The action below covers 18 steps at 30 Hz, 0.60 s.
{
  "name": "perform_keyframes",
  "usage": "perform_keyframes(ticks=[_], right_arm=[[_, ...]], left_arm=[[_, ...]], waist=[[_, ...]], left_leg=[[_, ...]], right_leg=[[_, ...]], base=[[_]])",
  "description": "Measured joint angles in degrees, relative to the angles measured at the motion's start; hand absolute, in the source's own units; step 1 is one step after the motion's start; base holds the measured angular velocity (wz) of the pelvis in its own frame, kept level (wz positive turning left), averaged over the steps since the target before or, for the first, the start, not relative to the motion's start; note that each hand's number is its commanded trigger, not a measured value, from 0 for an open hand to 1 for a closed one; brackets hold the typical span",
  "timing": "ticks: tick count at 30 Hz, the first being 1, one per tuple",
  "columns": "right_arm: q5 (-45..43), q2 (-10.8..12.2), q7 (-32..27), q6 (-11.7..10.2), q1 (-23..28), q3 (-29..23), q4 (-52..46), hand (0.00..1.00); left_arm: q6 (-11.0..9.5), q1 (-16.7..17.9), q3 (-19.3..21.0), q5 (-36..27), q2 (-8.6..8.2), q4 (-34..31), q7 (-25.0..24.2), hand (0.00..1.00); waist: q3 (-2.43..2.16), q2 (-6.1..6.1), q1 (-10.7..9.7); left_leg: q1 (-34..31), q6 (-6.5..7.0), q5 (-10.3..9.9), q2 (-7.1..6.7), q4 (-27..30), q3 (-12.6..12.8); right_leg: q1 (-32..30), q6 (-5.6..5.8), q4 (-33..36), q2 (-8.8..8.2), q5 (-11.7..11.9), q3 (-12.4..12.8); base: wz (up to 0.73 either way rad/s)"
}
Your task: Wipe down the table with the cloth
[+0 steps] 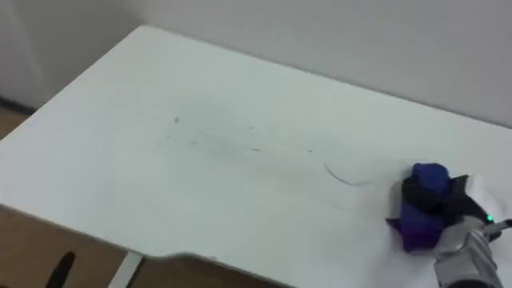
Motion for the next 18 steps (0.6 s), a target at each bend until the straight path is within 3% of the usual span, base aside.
perform_keyframes(ticks=[1,2,3,4,6,8,11,12,14,15,16,18], right_arm=[[-2.6,2.4,0.5,2.2,-1.9,3.0,-4.0,1.0],[-3.6,4.1,1.1,2.9,-3.0,4.6,-6.0,1.0],[-4.3,7.6,2.0,3.7,-5.1,10.0,-9.8,1.0],[-6.0,10.1,3.4,3.5,-8.1,15.6,-10.7,1.0],[-8.1,13.2,5.7,1.6,-11.6,19.5,-10.9,1.0],[-8.2,13.8,6.2,-0.5,-12.6,19.9,-10.8,1.0],[-6.9,13.2,3.9,-2.5,-10.4,15.1,-9.3,1.0],[-6.6,12.3,1.2,-5.1,-7.3,11.3,-8.9,1.0],[-6.2,10.2,-1.9,-8.5,-3.3,6.0,-6.9,1.0],[-5.7,8.9,-3.5,-10.5,-0.7,1.9,-4.7,1.0],[-4.3,7.5,-5.5,-11.4,3.2,-2.1,-3.4,1.0],[-2.0,4.9,-7.7,-11.5,8.0,-6.7,-0.7,1.0]], left_arm=[[-0.2,-0.4,-0.1,0.0,-1.13,0.1,0.1,0.0],[-0.4,-0.5,0.0,0.0,-1.7,0.2,0.3,0.0],[-0.2,-1.1,0.0,-0.2,-2.51,0.5,0.4,0.0],[0.1,-1.7,0.0,-1.3,-3.37,0.4,0.7,0.0],[0.2,-3.5,-0.2,-3.5,-5.44,-0.1,0.9,0.0],[0.4,-3.8,-0.2,-4.6,-6.63,-1.2,0.9,0.0],[2.3,-0.1,0.0,-4.6,-5.9,-3.4,2.4,0.0],[2.7,0.9,1.2,-4.2,-5.74,-3.3,2.9,0.0],[2.6,2.8,5.4,-2.7,-5.02,-3.4,3.1,0.0],[2.3,4.8,7.9,-1.4,-3.75,-3.5,3.3,0.0],[2.2,6.8,10.7,0.9,-2.75,-3.9,3.5,0.0],[2.0,10.0,13.4,3.0,-2.11,-4.9,4.6,0.0]], waist=[[-0.03,1.28,1.2],[-0.04,1.79,1.5],[-0.07,2.12,2.6],[-0.01,2.14,3.1],[0.66,2.18,2.8],[0.65,2.33,3.5],[0.48,1.79,2.1],[0.38,1.49,1.1],[0.27,-0.13,0.2],[0.18,-1.43,-1.2],[-0.55,-2.85,-1.7],[-1.09,-4.17,-2.6]], left_leg=[[0.2,1.47,-1.0,-2.93,-1.3,1.2],[0.3,1.66,-0.9,-4.08,-2.8,1.2],[0.9,2.05,0.0,-5.25,-5.6,0.8],[1.5,1.67,1.1,-5.7,-7.9,1.0],[1.6,1.53,3.0,-6.44,-10.6,0.4],[1.4,1.66,5.0,-7.46,-13.9,-1.2],[2.0,1.76,6.3,-9.08,-17.1,-4.8],[2.3,1.78,6.4,-9.53,-17.3,-6.3],[4.0,1.78,6.4,-10.22,-18.4,-7.7],[5.3,1.78,6.4,-10.75,-19.2,-8.2],[6.3,1.77,6.4,-11.18,-19.8,-8.6],[8.0,1.77,6.3,-11.33,-20.5,-8.6]], right_leg=[[-0.7,-0.06,0.1,1.47,0.5,2.7],[-1.3,-0.12,0.2,2.1,0.7,4.3],[-2.7,-0.55,0.6,3.02,0.9,6.8],[-3.9,-1.21,0.1,3.83,1.2,7.7],[-4.9,-2.54,-1.3,3.91,1.4,7.5],[-4.9,-3.89,-3.0,3.83,1.3,6.9],[-3.4,-4.56,-4.4,3.15,1.1,4.6],[-2.1,-4.36,-5.1,3.02,1.2,4.0],[-0.1,-2.1,-5.6,2.54,1.1,4.0],[2.4,1.17,-7.6,2.23,1.3,4.0],[4.6,2.12,-9.4,2.22,1.4,3.6],[7.2,2.8,-11.1,2.27,1.9,2.6]], base=[[-1.42],[-1.41],[-1.1],[-0.76],[0.12],[0.56],[0.7],[0.75],[0.61],[0.48],[0.43],[0.22]])
